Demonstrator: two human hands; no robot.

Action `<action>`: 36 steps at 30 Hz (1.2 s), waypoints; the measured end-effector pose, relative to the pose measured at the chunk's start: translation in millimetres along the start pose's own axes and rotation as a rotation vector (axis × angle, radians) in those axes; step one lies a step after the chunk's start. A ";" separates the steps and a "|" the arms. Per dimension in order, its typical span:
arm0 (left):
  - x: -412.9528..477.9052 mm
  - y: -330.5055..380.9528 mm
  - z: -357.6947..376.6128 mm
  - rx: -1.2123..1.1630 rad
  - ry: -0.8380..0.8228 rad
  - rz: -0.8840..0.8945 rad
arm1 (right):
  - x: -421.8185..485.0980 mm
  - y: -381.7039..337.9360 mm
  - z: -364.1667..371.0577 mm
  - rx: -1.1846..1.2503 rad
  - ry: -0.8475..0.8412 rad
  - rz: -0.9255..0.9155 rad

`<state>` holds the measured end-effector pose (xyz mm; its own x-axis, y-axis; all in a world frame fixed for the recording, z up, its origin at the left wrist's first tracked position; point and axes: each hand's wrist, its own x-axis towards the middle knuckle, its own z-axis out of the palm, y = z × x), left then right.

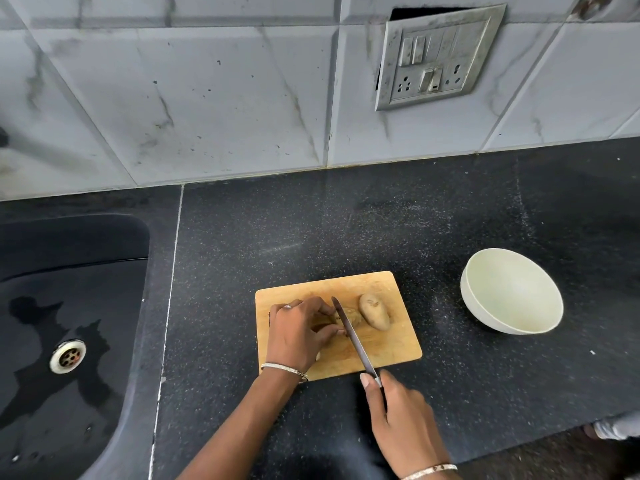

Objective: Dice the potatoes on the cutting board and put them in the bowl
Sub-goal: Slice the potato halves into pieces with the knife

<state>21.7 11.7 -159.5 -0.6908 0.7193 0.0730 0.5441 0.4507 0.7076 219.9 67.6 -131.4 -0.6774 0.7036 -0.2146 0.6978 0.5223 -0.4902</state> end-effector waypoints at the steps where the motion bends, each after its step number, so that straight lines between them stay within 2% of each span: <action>1: 0.0 0.6 -1.5 0.010 -0.002 0.011 | -0.1 -0.5 0.1 -0.011 0.003 0.012; 6: 0.7 2.3 -7.4 0.044 -0.016 0.057 | -0.8 -4.3 0.0 -0.050 0.021 0.051; 13: 0.4 1.4 -10.1 0.033 -0.041 0.070 | 1.9 4.3 -3.8 0.121 -0.030 0.033; 23: -5.9 -5.6 -19.1 0.025 -0.026 0.053 | 0.2 3.6 0.5 0.014 -0.030 0.041; 29: -10.9 -9.7 -27.4 0.168 -0.043 0.060 | -5.0 -5.4 -3.8 0.012 -0.005 0.019; 36: -10.7 3.0 -27.7 0.182 -0.066 0.011 | -6.4 -24.7 -5.9 -0.063 -0.069 0.059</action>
<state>17.5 -9.3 -138.7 -0.6550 0.7550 0.0300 0.6329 0.5265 0.5676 208.4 53.0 -113.0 -0.6477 0.7004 -0.3000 0.7486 0.5117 -0.4217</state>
